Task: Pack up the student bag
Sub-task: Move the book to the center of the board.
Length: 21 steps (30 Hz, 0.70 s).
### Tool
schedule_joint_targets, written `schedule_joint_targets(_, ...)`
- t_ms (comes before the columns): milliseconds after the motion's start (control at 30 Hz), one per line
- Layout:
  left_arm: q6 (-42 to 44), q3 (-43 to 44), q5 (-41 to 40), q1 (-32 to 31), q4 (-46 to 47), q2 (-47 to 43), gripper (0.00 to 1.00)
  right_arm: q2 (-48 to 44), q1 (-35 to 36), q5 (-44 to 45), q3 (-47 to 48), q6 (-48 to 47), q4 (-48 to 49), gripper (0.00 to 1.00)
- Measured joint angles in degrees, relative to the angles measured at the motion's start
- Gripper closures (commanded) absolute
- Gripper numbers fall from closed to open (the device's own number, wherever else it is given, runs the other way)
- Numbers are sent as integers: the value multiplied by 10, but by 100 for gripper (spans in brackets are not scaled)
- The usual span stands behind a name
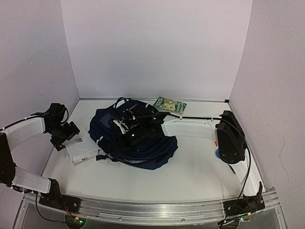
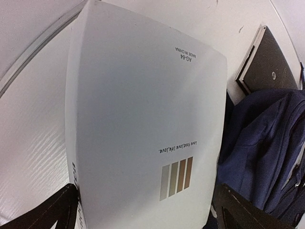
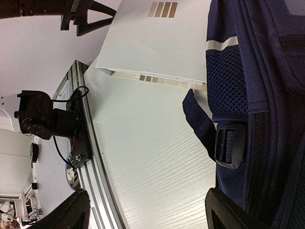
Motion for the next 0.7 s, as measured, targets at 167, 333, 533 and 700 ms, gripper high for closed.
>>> schedule_joint_targets(167,23,31,4,1,-6,18,0,2,0,9,-1,-3,0,18)
schedule_joint_targets(333,43,39,11,1,-30,7,0,2,0,16,-11,-10,3,20)
schedule_joint_targets(533,56,40,17,1,-50,-4,0,2,1,19,-16,-14,3,20)
schedule_joint_targets(700,76,47,22,12,-48,8,0,2,1,22,-24,-18,5,21)
